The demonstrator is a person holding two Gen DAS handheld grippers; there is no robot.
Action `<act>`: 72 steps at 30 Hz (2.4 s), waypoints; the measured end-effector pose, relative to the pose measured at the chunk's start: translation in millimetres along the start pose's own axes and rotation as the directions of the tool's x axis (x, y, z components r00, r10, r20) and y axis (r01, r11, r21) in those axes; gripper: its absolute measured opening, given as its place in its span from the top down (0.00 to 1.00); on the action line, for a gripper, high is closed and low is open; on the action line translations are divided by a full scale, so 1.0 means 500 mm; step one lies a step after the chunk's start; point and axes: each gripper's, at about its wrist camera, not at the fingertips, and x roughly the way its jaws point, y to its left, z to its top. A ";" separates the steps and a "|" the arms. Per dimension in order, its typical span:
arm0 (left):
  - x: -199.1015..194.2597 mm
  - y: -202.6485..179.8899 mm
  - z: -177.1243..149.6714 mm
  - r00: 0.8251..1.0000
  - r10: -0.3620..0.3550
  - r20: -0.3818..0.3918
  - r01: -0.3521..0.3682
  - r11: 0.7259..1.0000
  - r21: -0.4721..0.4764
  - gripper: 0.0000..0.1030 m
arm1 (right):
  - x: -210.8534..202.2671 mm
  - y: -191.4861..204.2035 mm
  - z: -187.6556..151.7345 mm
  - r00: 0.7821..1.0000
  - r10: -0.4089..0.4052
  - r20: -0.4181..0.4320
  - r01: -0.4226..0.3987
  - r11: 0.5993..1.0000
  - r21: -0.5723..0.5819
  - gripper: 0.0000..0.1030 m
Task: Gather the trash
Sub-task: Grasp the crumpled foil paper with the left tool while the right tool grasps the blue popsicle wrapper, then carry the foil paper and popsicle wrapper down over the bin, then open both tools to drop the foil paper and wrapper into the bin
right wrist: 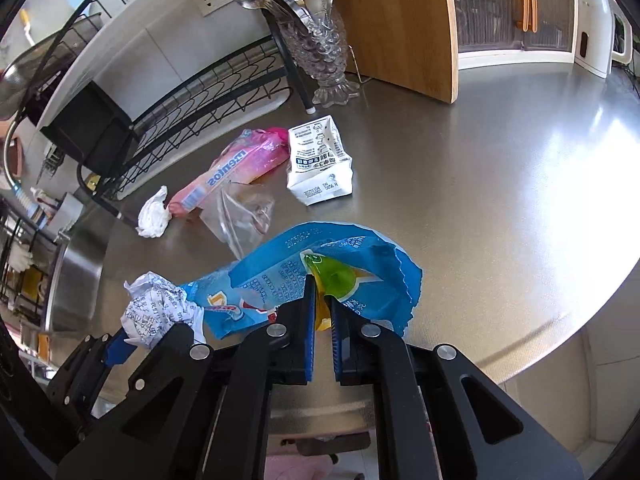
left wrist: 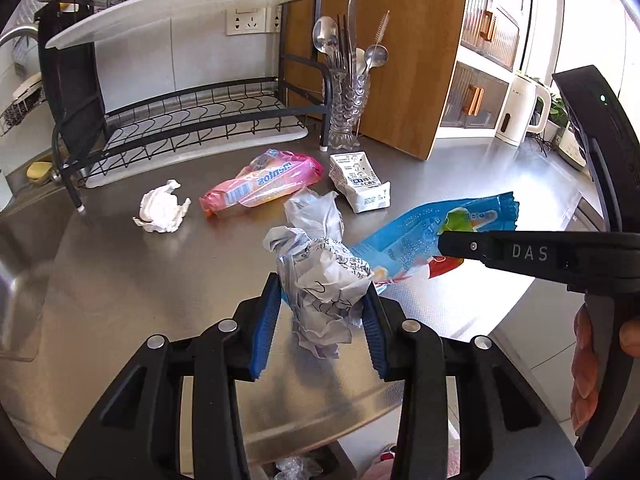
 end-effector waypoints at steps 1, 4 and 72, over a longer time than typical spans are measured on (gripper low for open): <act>-0.017 0.004 -0.005 1.000 0.005 0.008 -0.005 1.000 -0.003 0.64 | -0.010 0.006 -0.008 1.000 -0.001 0.005 0.001 1.000 -0.010 0.92; -0.067 0.015 -0.018 1.000 0.012 0.026 -0.011 1.000 -0.021 0.64 | -0.042 0.025 -0.036 1.000 0.007 0.014 -0.007 0.999 -0.046 0.93; 0.320 0.201 -0.778 0.802 -0.092 -0.590 -0.149 0.925 -0.348 0.58 | 0.510 0.003 -0.702 0.900 -0.108 -0.423 -0.017 0.959 -0.282 0.90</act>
